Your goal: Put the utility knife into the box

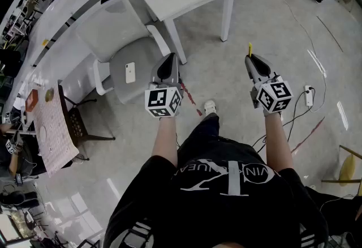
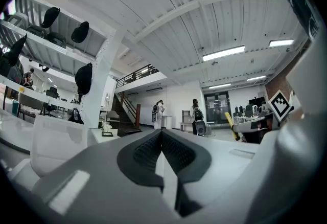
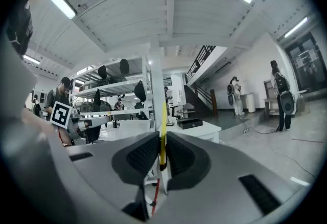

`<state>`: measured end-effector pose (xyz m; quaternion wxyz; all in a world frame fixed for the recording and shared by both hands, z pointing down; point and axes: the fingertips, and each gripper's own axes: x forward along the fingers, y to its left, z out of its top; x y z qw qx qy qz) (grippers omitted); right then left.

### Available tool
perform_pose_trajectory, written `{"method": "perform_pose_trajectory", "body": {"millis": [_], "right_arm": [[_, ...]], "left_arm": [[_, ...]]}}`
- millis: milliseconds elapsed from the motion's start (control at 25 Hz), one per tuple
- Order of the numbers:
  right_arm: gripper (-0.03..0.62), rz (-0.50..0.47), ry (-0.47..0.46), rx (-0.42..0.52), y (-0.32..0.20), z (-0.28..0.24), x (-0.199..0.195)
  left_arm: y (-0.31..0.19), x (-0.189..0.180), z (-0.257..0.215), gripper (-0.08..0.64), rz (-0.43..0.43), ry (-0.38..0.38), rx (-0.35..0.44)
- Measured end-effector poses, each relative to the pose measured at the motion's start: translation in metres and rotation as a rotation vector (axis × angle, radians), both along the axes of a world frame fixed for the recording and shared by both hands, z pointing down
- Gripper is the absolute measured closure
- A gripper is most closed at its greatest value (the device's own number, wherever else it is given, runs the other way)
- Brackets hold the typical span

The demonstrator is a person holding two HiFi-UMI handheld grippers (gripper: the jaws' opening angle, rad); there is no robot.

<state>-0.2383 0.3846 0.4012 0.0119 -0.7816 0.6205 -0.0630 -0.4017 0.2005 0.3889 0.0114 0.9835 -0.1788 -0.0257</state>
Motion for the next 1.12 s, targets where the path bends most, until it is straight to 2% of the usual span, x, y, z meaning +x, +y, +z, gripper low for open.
{"method": "perform_pose_trajectory", "body": {"millis": [240,760,1120], "right_arm": [[0.541,0.002,-0.007,-0.001,-0.031,0.007,0.05],[0.541,0.012,-0.034,-0.046,-0.108,0.015,0.158],[0.541,-0.025,-0.059,-0.013,-0.173,0.02,0.21]], "left_arm": [[-0.034,0.052,0.0,0.549,-0.018,0.019,0.01],[-0.118,0.163,0.01,0.549,-0.014,-0.042,-0.026],[-0.178,0.223,0.017,0.549,-0.002,-0.063,-0.025]]}}
